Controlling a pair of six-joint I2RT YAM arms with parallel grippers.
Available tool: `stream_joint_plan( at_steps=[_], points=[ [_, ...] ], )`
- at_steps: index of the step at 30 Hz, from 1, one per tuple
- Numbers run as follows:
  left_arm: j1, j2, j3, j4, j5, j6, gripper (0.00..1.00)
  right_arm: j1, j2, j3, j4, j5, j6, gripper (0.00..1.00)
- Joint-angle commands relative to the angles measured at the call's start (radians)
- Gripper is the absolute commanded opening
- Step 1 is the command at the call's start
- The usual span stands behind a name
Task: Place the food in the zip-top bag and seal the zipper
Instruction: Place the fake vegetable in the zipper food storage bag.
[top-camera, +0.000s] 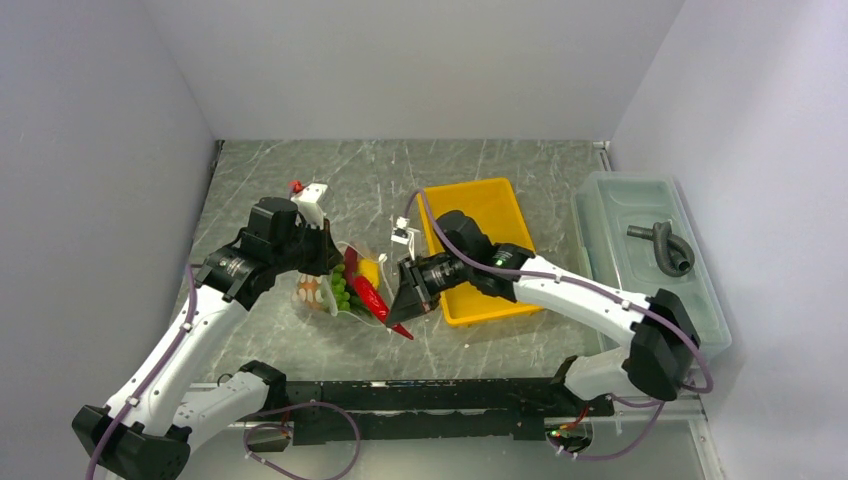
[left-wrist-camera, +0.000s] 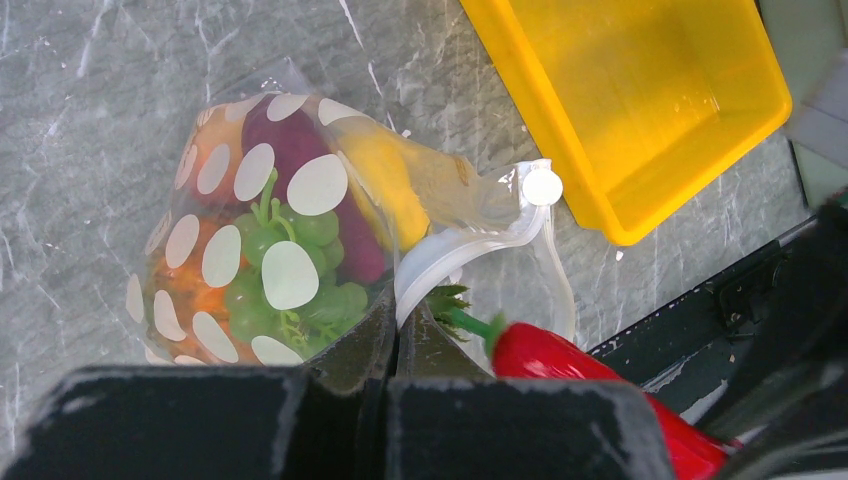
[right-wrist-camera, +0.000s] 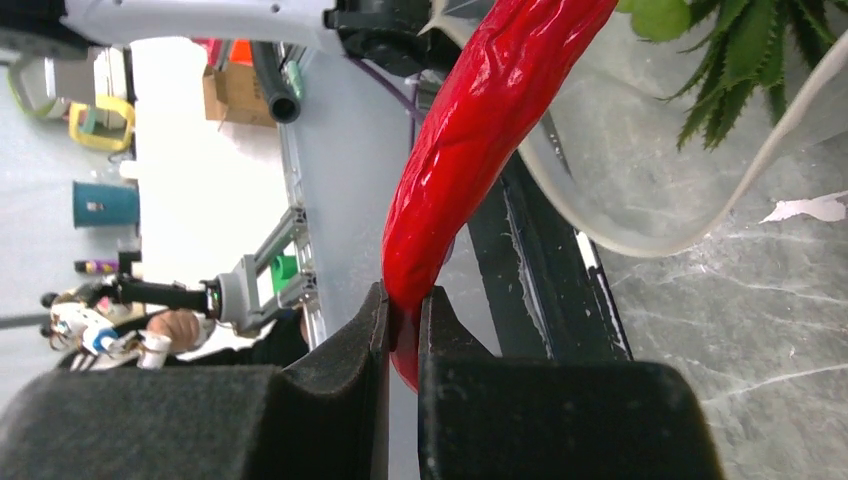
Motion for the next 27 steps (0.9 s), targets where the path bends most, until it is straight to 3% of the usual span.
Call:
stream_joint_plan(
  at_steps=[1, 27],
  points=[
    [-0.003, -0.012, 0.004, 0.016, 0.021, 0.005, 0.00, 0.008, 0.040, 0.039, 0.145, 0.095, 0.138, 0.00],
    [-0.003, -0.006, 0.003, 0.025, 0.067, 0.005, 0.00, 0.013, 0.268, 0.045, 0.523, 0.413, 0.553, 0.00]
  ],
)
